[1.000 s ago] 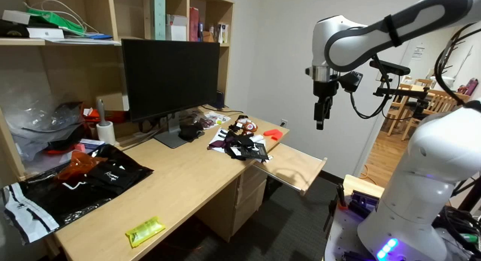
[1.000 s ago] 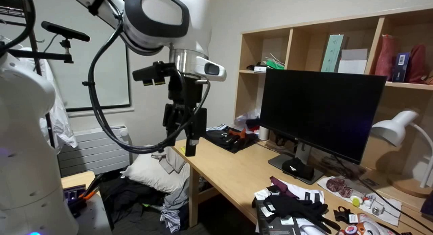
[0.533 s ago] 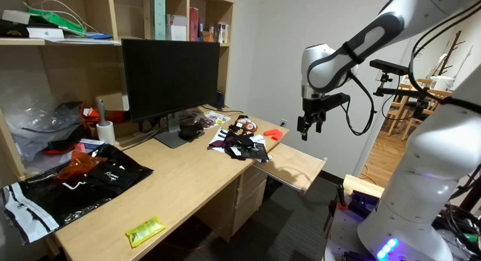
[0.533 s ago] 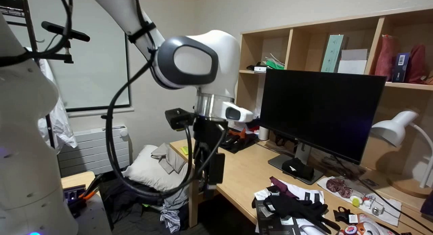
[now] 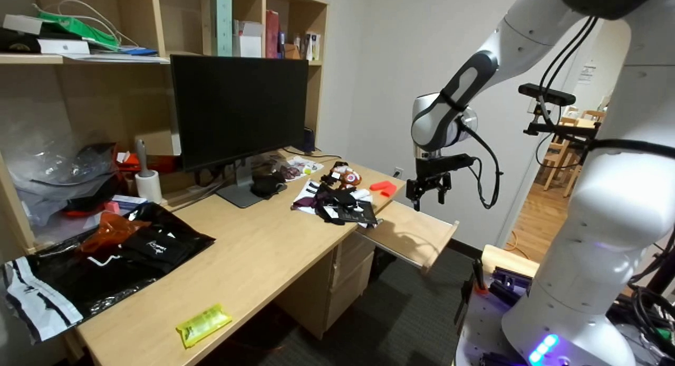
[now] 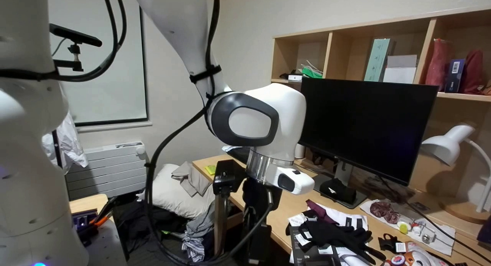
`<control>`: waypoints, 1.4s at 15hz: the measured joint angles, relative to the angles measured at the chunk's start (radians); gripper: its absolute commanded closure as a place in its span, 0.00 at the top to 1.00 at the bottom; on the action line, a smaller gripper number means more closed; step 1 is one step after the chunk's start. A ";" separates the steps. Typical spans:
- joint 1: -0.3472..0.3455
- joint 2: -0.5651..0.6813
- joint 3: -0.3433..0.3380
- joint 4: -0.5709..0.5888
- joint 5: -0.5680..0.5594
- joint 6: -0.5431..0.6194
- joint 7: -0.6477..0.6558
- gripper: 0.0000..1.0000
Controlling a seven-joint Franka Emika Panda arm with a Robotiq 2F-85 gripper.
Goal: Move the two tubes from the pullout table to the top of the desk
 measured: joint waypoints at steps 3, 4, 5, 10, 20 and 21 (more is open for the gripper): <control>0.007 -0.001 -0.005 0.002 -0.012 0.001 0.051 1.00; 0.015 0.003 -0.008 0.003 -0.016 0.002 0.120 1.00; 0.023 0.014 -0.007 0.008 -0.002 0.004 0.174 1.00; 0.058 0.219 -0.007 0.145 0.129 0.004 0.371 1.00; 0.029 0.575 -0.053 0.422 0.445 0.018 0.555 1.00; 0.024 0.590 -0.054 0.433 0.473 0.027 0.568 1.00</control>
